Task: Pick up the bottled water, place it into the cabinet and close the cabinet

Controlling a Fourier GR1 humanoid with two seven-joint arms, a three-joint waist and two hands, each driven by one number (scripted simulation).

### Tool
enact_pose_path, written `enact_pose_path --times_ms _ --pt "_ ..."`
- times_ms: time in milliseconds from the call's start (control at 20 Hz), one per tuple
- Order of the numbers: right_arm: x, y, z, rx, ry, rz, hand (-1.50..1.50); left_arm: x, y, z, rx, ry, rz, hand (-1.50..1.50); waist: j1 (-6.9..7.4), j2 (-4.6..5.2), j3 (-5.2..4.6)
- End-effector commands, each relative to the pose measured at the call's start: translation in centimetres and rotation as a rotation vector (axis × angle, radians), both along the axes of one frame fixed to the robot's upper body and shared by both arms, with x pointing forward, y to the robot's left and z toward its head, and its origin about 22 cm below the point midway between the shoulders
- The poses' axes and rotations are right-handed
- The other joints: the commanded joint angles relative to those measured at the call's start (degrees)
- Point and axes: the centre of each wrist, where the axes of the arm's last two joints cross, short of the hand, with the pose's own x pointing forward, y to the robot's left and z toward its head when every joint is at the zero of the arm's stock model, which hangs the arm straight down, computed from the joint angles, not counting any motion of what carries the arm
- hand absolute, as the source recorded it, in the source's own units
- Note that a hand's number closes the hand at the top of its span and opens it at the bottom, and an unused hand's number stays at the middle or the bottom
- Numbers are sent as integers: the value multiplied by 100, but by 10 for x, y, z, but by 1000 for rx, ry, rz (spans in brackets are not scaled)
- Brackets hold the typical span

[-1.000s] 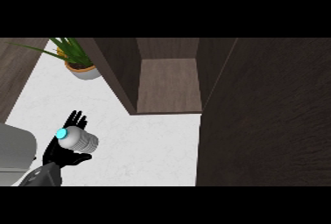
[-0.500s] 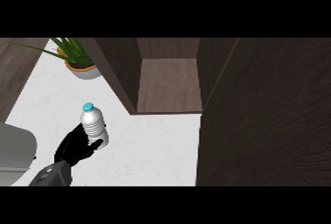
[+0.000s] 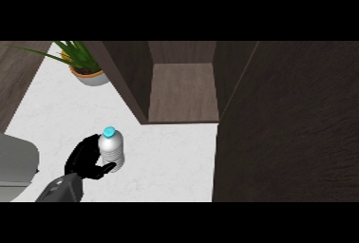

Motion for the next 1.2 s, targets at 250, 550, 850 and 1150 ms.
enact_pose_path --times_ms 250,550,850,1150 --pt "4 -5 -7 -7 10 -14 -150 -12 -2 -6 -68 -115 105 150 82 -26 6" --pt "1 0 -18 -2 30 10 -150 -19 -8 -12 -126 -153 247 150 74 -26 6" --pt "2 11 -14 -9 5 -11 -150 -14 -15 -3 -149 -123 180 150 135 -53 16" --pt "-8 15 -8 3 20 -11 -150 6 -34 25 -143 -148 144 150 148 -66 19"
